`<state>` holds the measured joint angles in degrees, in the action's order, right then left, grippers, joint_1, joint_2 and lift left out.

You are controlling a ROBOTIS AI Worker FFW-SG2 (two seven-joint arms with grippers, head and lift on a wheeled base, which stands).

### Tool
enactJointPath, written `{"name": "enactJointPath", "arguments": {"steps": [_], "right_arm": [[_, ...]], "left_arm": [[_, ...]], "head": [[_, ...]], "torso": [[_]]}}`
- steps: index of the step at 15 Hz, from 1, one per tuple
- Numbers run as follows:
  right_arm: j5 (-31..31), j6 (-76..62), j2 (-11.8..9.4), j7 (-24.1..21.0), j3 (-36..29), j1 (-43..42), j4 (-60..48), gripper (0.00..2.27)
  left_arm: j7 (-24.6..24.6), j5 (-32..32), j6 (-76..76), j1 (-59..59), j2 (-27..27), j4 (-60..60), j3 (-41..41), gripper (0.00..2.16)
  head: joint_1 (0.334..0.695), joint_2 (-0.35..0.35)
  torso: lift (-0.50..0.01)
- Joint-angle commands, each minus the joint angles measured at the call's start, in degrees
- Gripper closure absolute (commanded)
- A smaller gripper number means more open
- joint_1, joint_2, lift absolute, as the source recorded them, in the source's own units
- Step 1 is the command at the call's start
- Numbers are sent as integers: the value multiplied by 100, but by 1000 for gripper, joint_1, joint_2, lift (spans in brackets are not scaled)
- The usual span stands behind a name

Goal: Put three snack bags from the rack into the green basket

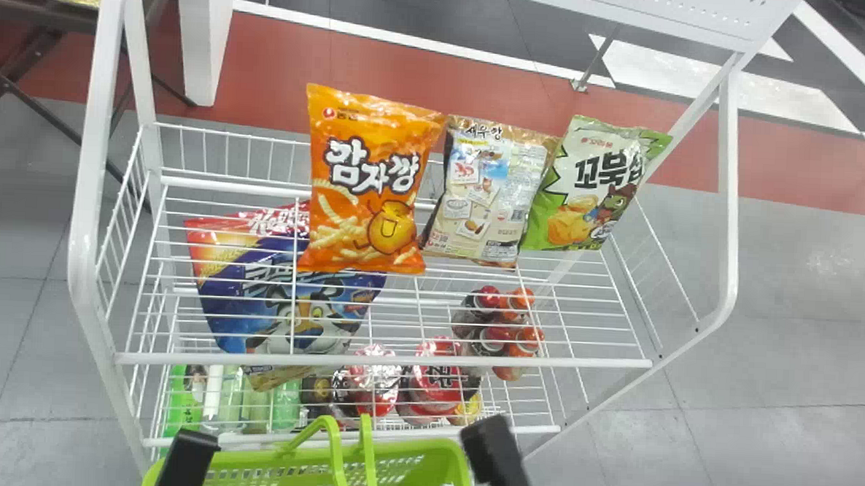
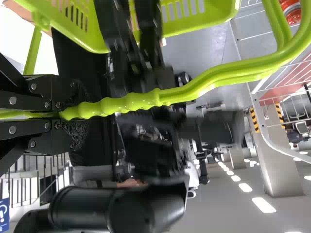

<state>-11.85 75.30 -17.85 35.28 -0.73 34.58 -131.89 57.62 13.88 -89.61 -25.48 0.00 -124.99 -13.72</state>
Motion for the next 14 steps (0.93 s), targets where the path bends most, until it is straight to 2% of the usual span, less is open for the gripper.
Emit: {"name": "enactJointPath", "arguments": {"steps": [1,5,7,9,10,11,14], "right_arm": [[-345,95,71,67,-692,198,-628,151],[-863,-1417,370,94,-1430,215,-935,188],[-898,-1856,458,-223,-1386,-31,-891,184],[-802,-3263,484,-741,-903,-347,-382,184],[-661,-4546,546,-1005,-560,-488,58,184],[-415,-5249,625,-1269,-253,-655,409,184],[86,-6585,651,-2148,574,-1305,1526,184]], "left_arm": [[-5,-8,-42,-1,-15,1,-8,1332],[-22,-17,-42,-36,-15,1,-35,1328],[-22,-26,-42,-62,-15,-8,-61,1332],[-31,-70,-42,-71,-15,-8,-122,1332],[-40,-96,-42,-71,-15,-8,-149,1332],[-49,-105,-42,-71,-15,-8,-175,1332],[-66,-131,-42,-53,-15,10,-175,1332]], "head": [[695,-350],[695,-350],[695,-350],[695,-350],[695,-350],[695,-350],[695,-350]], "torso": [[0],[0],[0],[0],[0],[0],[0]]}}
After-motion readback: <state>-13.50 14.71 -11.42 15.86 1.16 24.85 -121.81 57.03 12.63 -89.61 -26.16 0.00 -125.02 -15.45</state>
